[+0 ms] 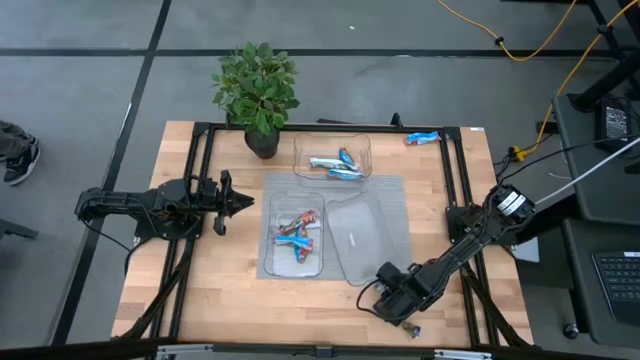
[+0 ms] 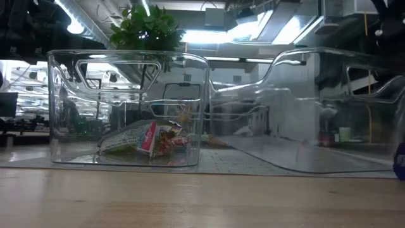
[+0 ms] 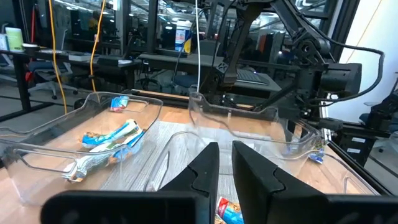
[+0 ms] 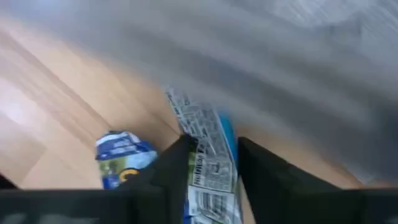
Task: Pick and place Granola Bars by type
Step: Put the blue granola bar into the bottom right transparent bin
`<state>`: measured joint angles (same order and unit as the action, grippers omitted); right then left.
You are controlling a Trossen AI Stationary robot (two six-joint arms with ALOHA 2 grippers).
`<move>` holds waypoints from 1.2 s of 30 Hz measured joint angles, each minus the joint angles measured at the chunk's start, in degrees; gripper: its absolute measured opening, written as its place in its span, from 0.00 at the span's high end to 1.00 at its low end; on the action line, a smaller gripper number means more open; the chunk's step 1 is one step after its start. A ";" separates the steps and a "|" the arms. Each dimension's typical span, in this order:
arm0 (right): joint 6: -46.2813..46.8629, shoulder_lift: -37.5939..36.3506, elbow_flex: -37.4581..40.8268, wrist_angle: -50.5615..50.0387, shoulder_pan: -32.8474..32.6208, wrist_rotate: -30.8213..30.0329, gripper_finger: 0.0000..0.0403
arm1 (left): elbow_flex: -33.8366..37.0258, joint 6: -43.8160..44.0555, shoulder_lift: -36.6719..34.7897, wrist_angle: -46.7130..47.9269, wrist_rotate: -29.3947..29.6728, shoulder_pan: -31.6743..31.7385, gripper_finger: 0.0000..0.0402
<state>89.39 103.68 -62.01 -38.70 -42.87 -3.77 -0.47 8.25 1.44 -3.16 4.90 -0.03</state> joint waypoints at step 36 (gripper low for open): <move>-1.54 0.00 -31.62 -37.27 -8.72 -1.53 0.98 | 0.00 0.00 0.02 0.00 -0.02 0.00 0.90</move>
<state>87.85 103.68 -93.63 -75.97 -51.59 -5.30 -0.47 8.25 1.45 -3.16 4.89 -0.03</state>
